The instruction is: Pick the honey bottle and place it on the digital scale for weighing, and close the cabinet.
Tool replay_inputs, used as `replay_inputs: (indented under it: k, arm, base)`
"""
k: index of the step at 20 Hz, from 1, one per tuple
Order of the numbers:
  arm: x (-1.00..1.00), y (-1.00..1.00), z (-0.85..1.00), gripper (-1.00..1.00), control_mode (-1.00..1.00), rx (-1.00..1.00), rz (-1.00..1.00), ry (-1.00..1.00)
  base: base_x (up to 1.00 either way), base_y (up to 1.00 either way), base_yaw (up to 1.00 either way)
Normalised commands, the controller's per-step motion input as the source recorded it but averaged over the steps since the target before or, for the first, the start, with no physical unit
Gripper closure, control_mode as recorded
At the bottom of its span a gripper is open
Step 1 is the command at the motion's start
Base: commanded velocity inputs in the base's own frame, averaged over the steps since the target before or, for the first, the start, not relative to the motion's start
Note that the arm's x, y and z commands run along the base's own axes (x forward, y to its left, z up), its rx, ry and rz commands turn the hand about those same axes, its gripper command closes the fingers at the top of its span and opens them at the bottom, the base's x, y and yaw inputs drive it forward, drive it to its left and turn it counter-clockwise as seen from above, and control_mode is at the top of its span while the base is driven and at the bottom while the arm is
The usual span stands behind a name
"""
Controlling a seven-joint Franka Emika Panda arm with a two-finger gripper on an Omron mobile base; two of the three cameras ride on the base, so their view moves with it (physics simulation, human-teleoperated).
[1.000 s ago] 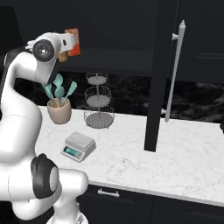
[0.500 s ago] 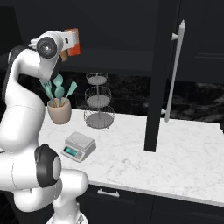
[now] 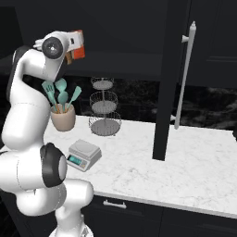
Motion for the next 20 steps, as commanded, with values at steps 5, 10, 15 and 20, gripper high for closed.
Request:
replay_inputs:
  k: [5, 10, 15, 20]
  arm:
    - [0.00, 0.35, 0.00, -1.00, -1.00, 0.00, 0.00, 0.00]
    - [0.13, 0.04, -0.01, -1.00, -1.00, 0.01, 0.00, 0.03]
    - [0.02, 0.01, -0.09, -1.00, -1.00, 0.05, 0.00, 0.04]
    - [0.10, 0.02, -0.16, -1.00, -1.00, 0.01, 0.00, 0.04]
  base:
    - [0.00, 0.00, 0.00]
    - [0.00, 0.00, 0.00]
    - [0.00, 0.00, 0.00]
    - [0.00, 0.00, 0.00]
